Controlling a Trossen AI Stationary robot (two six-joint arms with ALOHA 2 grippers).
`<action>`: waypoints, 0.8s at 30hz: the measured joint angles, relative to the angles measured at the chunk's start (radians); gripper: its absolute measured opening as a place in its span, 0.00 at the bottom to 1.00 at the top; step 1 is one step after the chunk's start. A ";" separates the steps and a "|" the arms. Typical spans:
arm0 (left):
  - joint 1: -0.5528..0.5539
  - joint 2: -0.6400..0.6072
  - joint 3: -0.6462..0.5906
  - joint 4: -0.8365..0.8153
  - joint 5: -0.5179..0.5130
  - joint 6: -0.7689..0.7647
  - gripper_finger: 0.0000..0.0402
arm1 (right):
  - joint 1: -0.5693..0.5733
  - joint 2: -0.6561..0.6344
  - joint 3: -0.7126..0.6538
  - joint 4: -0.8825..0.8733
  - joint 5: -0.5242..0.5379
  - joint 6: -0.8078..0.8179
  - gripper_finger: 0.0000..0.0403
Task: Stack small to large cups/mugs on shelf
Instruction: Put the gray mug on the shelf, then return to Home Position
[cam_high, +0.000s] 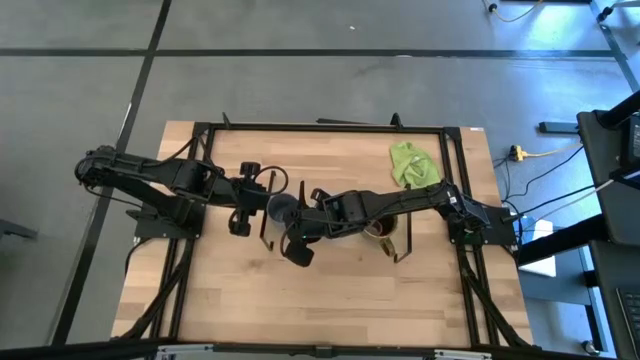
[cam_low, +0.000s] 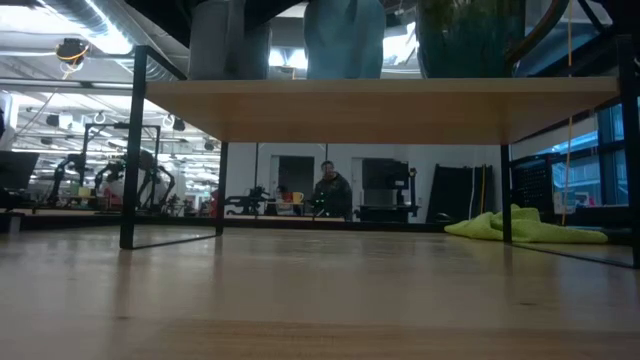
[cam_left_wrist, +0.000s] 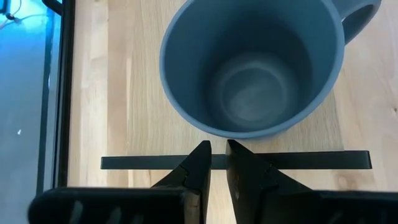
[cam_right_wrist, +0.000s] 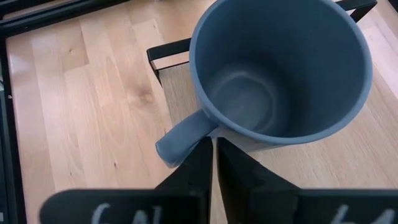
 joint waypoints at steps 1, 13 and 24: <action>0.000 0.000 0.000 0.000 0.000 0.000 0.11 | 0.000 0.000 0.000 0.000 0.000 0.000 0.06; -0.017 -0.031 0.000 0.013 -0.015 0.008 0.11 | 0.008 -0.014 0.006 -0.027 0.005 -0.028 0.08; -0.084 -0.132 0.000 0.001 -0.033 -0.071 0.15 | 0.017 -0.112 0.006 -0.039 0.016 -0.056 0.18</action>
